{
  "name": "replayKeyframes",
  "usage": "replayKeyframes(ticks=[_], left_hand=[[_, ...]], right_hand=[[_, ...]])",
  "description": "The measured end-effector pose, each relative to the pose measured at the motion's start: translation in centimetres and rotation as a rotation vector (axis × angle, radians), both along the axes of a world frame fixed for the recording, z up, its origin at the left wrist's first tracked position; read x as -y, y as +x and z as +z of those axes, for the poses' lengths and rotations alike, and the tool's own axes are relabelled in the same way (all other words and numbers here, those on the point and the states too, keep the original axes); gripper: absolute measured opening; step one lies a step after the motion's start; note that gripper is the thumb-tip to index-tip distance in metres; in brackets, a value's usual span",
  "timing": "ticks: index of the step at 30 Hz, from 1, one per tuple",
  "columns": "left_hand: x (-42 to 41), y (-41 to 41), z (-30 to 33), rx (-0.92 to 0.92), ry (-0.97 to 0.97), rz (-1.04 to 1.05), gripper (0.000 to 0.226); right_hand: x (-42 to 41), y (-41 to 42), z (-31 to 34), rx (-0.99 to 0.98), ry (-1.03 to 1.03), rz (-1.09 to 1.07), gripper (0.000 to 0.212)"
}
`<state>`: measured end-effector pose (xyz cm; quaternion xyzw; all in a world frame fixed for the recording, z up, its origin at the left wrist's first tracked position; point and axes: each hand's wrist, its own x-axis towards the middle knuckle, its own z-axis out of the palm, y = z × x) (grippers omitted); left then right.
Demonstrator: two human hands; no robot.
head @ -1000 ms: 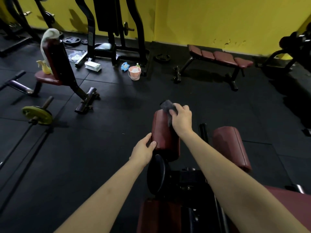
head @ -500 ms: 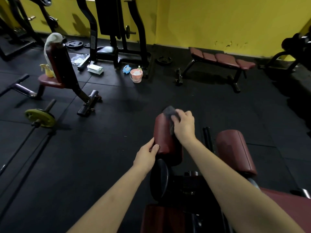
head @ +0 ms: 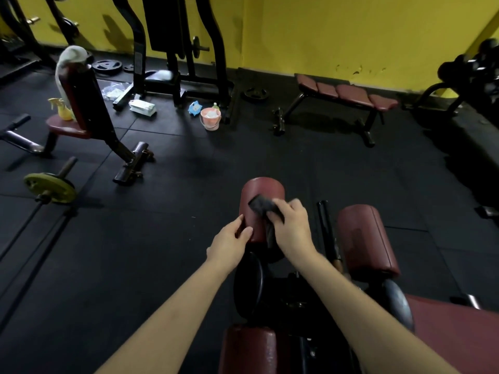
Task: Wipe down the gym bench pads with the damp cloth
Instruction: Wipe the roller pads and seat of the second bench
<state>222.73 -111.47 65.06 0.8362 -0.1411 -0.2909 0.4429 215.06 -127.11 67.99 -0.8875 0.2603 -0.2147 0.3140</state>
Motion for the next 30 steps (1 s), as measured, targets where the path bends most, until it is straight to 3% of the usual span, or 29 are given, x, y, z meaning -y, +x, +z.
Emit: replayKeyframes(ticks=[6, 8, 11, 16, 20, 24, 30], left_hand=[[-0.5, 0.4, -1.0, -0.143, -0.102, 0.034, 0.068], [-0.4, 0.4, -0.3, -0.131, -0.076, 0.039, 0.067], [0.0, -0.3, 1.8, 0.043, 0.038, 0.004, 0.050], [0.1, -0.9, 1.1, 0.076, 0.008, -0.063, 0.061], [-0.5, 0.0, 0.2, -0.067, -0.122, -0.003, 0.054], [-0.7, 0.4, 0.5, -0.120, -0.109, 0.014, 0.055], [0.1, -1.1, 2.5, 0.095, -0.101, 0.025, 0.048]], right_hand=[[5.0, 7.3, 1.0, -0.004, 0.163, -0.142, 0.035], [4.2, 6.2, 1.1, -0.023, 0.147, -0.125, 0.034], [1.0, 2.0, 0.9, -0.042, 0.073, -0.068, 0.031], [-2.1, -3.7, 0.4, -0.053, 0.052, 0.028, 0.026], [0.4, 1.8, 0.3, -0.005, -0.018, -0.018, 0.028], [4.2, 7.3, 0.9, 0.002, 0.108, -0.152, 0.035], [0.6, 1.3, 0.5, -0.042, 0.067, -0.104, 0.033]])
